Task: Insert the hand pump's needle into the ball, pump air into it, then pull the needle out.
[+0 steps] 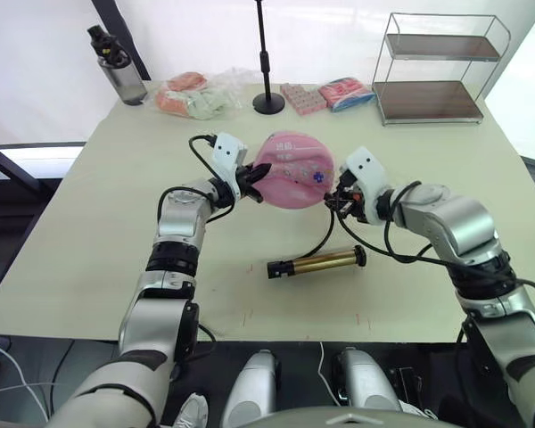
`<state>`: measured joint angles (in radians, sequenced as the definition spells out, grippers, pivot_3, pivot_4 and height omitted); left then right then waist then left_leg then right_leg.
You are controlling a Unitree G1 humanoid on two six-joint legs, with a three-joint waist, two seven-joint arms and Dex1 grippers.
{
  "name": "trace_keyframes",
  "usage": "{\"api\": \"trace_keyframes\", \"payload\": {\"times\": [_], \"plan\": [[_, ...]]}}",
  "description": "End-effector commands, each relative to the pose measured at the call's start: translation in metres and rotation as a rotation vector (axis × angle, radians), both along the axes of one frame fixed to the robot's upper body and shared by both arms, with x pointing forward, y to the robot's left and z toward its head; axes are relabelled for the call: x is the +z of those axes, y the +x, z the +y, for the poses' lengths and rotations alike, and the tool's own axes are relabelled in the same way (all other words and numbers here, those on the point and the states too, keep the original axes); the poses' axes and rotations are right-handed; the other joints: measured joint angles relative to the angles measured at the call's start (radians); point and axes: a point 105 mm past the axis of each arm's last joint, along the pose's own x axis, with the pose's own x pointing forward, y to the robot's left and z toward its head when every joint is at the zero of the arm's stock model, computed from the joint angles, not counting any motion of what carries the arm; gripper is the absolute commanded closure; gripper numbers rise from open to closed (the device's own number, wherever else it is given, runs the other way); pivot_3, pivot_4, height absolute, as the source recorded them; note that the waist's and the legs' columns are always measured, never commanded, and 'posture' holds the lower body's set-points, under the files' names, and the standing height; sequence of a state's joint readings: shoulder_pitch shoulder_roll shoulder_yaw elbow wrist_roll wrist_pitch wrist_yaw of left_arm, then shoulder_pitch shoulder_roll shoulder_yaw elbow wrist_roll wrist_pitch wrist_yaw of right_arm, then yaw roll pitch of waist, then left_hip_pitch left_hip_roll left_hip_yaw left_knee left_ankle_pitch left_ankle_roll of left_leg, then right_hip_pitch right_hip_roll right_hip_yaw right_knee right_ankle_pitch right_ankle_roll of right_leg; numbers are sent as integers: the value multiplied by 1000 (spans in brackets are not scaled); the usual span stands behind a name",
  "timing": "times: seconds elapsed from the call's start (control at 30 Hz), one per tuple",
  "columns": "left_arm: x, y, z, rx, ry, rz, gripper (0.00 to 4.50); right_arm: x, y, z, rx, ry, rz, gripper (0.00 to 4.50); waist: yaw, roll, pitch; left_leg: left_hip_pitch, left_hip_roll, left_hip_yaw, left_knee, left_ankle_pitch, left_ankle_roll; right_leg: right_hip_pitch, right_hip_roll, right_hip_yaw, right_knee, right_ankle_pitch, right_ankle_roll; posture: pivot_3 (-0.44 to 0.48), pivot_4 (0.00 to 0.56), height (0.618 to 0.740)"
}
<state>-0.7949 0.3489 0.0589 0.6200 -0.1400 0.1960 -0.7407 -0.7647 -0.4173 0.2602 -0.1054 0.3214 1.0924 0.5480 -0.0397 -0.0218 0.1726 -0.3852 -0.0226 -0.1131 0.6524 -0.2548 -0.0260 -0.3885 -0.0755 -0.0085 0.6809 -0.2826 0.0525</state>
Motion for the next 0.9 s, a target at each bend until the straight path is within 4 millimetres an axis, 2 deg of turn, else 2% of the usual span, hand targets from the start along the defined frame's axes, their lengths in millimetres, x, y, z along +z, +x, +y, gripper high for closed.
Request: {"api": "trace_keyframes", "payload": {"times": [0.03,0.2,0.57,0.9], "plan": [[2,-2,-6,-28,32,-52,4405,5,4,11,58,-37,41,4121,0,0,0,-1,0,0,0,0,0,-1,0,0,0,0,0,0,150,740],[6,-1,-3,-6,0,-99,4405,12,10,26,68,-35,135,4121,-1,0,0,-2,0,0,0,0,0,-3,0,0,2,0,0,0,150,740],[17,-6,0,-10,-34,-194,4405,16,16,34,12,3,257,4121,-3,0,0,-13,-2,-1,3,1,-1,-17,-3,3,8,1,0,0,150,740],[4,-12,-1,-24,-14,-221,4405,24,25,40,-47,61,291,4121,-5,0,0,-13,-2,2,3,1,-1,-21,-3,7,15,1,0,0,150,740]]}}
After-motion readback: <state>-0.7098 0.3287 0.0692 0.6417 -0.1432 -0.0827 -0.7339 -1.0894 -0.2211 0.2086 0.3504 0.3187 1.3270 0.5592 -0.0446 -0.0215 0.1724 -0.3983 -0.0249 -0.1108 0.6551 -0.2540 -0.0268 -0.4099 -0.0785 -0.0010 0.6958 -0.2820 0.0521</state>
